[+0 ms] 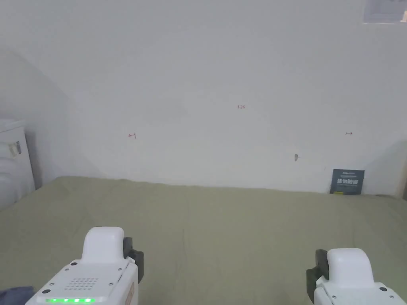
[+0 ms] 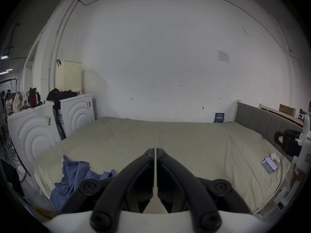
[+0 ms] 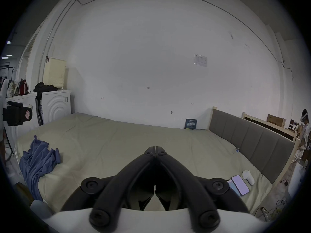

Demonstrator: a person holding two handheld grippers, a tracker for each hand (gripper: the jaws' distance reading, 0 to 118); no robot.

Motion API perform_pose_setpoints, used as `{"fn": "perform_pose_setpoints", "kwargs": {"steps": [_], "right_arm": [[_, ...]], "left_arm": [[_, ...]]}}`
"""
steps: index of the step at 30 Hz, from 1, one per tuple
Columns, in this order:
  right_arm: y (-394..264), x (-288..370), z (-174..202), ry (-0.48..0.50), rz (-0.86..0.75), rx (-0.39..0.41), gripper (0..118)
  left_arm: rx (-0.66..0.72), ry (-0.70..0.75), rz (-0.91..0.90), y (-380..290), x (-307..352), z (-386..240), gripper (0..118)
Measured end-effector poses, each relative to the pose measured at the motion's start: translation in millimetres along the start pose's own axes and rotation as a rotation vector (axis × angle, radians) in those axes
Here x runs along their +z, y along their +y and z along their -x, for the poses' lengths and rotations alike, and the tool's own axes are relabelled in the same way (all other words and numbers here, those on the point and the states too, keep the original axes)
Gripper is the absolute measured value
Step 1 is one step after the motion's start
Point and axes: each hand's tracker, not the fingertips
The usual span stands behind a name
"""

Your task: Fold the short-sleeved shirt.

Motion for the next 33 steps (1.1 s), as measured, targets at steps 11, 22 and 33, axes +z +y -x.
{"fn": "perform_pose_setpoints", "kwargs": {"steps": [11, 22, 33], "right_arm": [[7, -7, 137, 0.407, -0.009, -0.007, 0], [11, 1, 216, 0.602, -0.007, 0.024, 0], [-13, -1, 200, 0.554, 0.078, 0.072, 0]], "left_arm": [[0.005, 0.347, 0.004, -4, 73, 118, 1], [0.081, 0.584, 0.064, -29, 136, 206, 1], [0.154, 0.329, 0.322, -77, 50, 211, 1]]}}
